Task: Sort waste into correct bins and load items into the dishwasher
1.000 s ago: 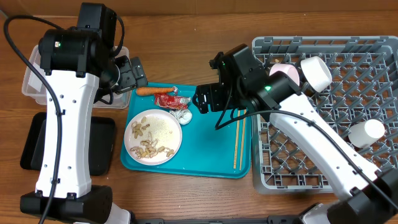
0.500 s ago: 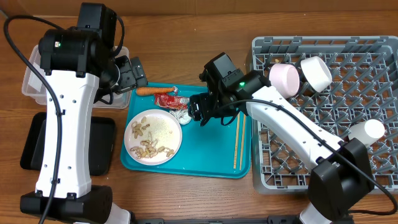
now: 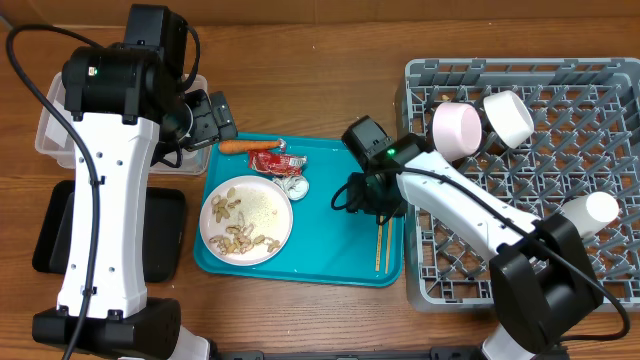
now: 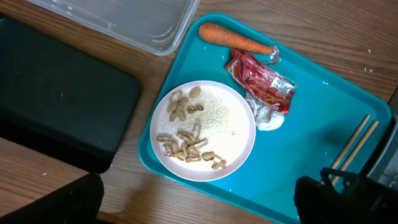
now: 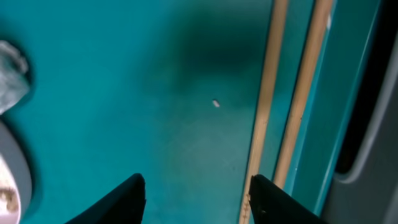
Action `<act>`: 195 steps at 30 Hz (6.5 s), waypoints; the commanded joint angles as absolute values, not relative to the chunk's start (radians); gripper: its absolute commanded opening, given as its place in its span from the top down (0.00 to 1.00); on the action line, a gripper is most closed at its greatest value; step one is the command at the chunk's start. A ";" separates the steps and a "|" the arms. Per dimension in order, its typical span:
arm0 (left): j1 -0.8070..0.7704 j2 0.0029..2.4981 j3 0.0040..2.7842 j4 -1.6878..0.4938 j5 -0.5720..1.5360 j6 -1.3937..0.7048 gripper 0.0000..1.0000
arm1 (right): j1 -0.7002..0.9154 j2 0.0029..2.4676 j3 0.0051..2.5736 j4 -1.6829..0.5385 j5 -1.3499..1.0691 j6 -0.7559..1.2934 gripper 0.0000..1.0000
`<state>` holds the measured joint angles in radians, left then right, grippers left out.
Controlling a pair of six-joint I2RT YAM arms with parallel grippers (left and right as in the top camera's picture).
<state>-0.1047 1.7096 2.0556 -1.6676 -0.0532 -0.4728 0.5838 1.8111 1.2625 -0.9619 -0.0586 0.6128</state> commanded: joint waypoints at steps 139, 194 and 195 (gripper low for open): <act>-0.105 1.713 2.064 -1.663 -0.055 -0.487 0.00 | 0.584 1.963 1.250 -0.891 -0.108 0.908 0.96; -0.105 1.713 2.064 -1.663 -0.055 -0.487 0.00 | 0.646 1.642 1.272 -0.894 -0.083 0.653 0.96; -0.105 1.713 2.063 -1.663 -0.055 -0.487 0.00 | 0.646 1.624 1.274 -0.896 -0.075 0.645 0.96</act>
<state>-0.1047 1.7096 2.0556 -1.6669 -0.0532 -0.4728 0.6430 1.6886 1.2606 -0.8970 -0.1104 0.6811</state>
